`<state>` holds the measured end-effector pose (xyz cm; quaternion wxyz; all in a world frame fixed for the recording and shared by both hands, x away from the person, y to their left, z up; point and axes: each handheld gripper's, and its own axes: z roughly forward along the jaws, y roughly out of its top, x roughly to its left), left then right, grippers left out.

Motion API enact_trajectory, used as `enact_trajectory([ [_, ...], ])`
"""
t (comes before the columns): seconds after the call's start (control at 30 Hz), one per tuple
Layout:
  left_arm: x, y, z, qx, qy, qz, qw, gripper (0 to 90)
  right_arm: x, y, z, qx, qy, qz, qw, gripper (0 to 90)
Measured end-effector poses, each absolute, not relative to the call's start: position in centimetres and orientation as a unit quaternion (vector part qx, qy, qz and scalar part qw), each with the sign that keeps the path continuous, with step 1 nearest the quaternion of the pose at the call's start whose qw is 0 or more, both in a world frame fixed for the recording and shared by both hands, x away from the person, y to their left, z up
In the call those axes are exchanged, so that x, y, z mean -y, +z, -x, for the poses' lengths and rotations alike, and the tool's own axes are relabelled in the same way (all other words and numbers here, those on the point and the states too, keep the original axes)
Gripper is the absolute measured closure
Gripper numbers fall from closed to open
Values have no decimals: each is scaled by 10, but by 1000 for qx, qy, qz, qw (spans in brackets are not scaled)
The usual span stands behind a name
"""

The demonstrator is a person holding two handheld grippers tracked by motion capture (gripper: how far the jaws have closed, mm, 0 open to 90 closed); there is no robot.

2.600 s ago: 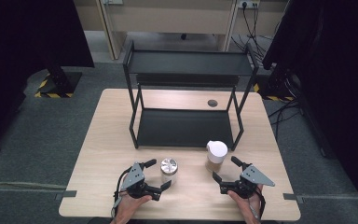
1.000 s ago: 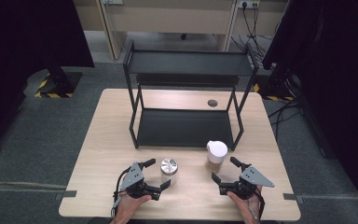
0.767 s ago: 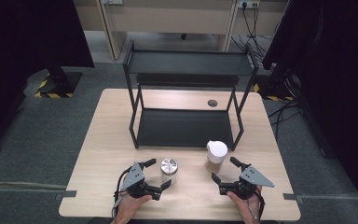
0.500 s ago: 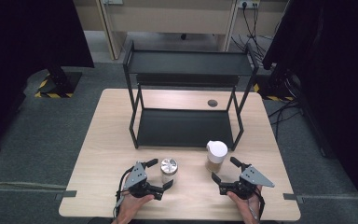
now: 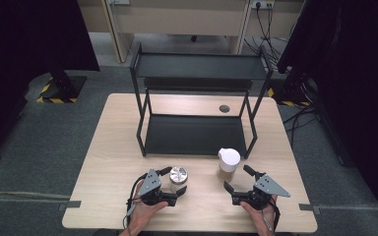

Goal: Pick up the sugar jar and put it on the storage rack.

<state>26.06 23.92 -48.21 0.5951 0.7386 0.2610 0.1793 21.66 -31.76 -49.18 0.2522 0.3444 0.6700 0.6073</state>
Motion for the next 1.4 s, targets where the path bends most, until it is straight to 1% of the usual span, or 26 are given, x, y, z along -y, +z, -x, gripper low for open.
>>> enact_trajectory([
  [0.13, -238, -480, -262, -257, 183, -744, 589, 190, 317, -492, -217, -670, 607, -344, 252, 5],
  [0.2, -238, -479, -265, -261, 174, -745, 589, 219, 317, -492, -217, -670, 607, -345, 252, 5],
  [0.23, -237, -478, -266, -263, 170, -746, 588, 219, 317, -492, -217, -670, 607, -346, 252, 5],
  [0.33, -234, -476, -267, -260, 170, -752, 581, 290, 317, -492, -217, -670, 607, -346, 251, 5],
  [0.7, -228, -473, -262, -255, 188, -755, 574, 307, 317, -492, -217, -670, 607, -345, 251, 5],
  [0.77, -231, -473, -264, -259, 175, -751, 581, 308, 317, -492, -217, -671, 607, -345, 251, 5],
  [1.1, -231, -466, -261, -245, 181, -751, 585, 308, 317, -491, -217, -671, 606, -345, 252, 5],
  [1.4, -232, -456, -267, -245, 172, -747, 593, 309, 317, -491, -216, -671, 606, -345, 252, 5],
])
